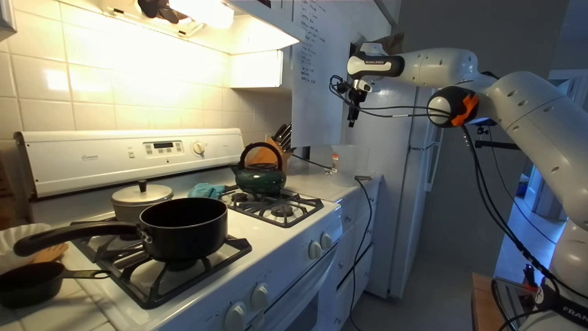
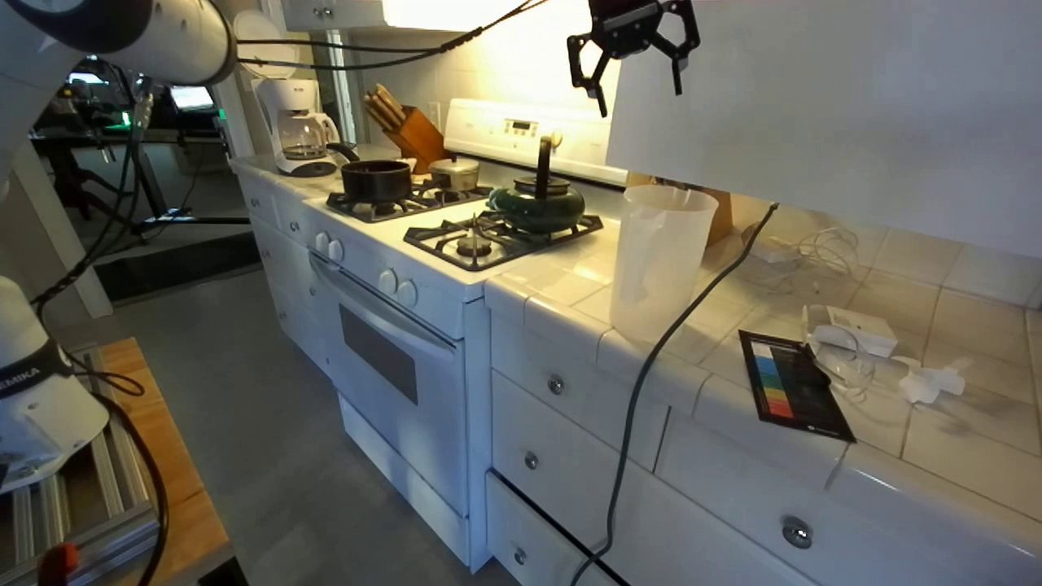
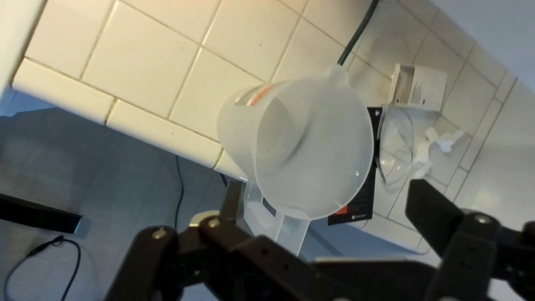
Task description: Move the jar and the tea kettle to the left
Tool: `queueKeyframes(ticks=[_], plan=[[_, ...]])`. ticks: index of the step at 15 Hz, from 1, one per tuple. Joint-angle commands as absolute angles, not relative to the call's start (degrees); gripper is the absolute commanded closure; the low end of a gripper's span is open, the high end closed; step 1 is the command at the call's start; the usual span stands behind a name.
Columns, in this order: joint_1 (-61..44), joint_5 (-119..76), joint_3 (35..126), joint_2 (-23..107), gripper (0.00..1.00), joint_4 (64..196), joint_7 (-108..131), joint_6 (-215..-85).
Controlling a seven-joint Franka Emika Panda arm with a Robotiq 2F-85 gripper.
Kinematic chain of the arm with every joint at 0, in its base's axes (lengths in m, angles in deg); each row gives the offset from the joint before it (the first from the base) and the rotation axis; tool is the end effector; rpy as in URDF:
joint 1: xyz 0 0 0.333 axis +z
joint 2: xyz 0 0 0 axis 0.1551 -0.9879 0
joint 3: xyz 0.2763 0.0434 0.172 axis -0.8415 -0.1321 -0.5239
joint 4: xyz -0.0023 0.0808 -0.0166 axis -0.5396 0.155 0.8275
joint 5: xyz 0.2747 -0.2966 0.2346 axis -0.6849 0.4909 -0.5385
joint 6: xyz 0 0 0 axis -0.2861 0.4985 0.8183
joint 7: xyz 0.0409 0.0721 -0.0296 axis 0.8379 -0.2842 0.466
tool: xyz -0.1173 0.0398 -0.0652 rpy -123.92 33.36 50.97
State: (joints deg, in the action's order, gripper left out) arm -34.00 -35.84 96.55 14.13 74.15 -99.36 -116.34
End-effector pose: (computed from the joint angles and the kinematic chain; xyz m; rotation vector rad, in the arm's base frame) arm 0.7088 -0.4807 0.5792 -0.6876 2.8253 -0.4786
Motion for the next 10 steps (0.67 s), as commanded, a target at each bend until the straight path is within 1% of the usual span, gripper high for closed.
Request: queueKeyframes(ticks=[1,10], plan=[[-32.6,-36.5,93.9,14.9,0.0,75.3,-90.3,-117.7],[-26.1,-36.2,87.0,15.0,0.0,81.3,-69.7,-117.9]])
